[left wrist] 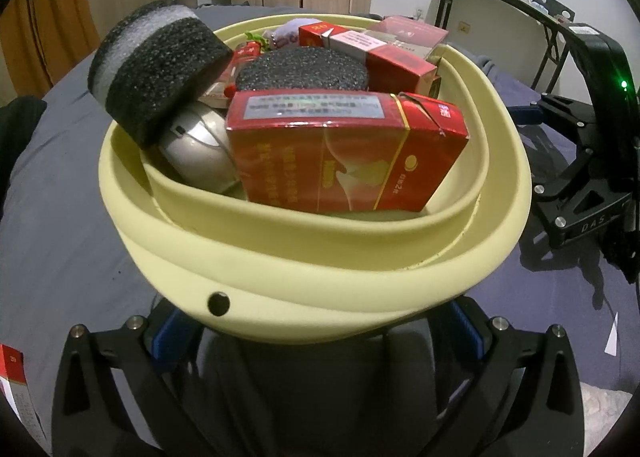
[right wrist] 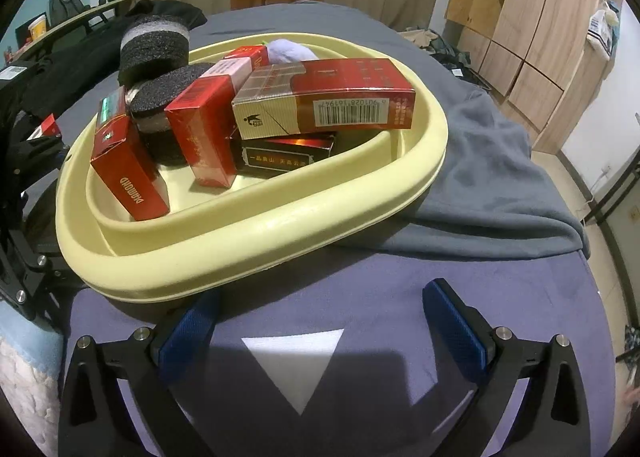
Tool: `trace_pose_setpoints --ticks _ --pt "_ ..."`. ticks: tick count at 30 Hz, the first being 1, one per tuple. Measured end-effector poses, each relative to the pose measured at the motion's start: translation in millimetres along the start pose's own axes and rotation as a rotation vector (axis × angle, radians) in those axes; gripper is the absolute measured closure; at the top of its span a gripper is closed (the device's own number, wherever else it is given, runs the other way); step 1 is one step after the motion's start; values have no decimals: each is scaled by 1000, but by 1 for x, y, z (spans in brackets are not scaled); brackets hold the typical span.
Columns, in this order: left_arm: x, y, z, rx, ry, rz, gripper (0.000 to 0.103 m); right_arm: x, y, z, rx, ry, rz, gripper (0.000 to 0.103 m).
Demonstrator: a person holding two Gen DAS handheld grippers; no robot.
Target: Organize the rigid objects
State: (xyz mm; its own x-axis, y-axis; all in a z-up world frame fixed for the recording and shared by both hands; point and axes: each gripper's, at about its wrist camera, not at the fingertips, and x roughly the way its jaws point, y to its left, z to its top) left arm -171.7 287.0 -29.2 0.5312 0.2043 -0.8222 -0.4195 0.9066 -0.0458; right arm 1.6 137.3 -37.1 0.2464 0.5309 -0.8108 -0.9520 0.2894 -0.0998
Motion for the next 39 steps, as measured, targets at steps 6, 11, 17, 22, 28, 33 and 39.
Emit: trace_pose_setpoints --ticks 6,11,17,22,28,33,39 --pt "-4 -1 4 2 2 2 0 2 -3 2 4 2 6 0" --pt "-4 -2 4 2 3 2 0 3 -5 3 6 3 6 0" --pt "-4 -1 3 2 1 0 0 3 -2 3 0 2 -3 0" --pt "-2 -2 5 3 3 1 0 5 -3 3 3 2 1 0" --pt "-3 -2 4 4 3 2 0 6 -1 3 2 1 0 0" --pt "-2 -2 3 3 2 1 0 6 -1 4 -1 2 -4 0" --pt "-3 -1 5 4 2 0 0 6 -3 3 0 3 -1 0"
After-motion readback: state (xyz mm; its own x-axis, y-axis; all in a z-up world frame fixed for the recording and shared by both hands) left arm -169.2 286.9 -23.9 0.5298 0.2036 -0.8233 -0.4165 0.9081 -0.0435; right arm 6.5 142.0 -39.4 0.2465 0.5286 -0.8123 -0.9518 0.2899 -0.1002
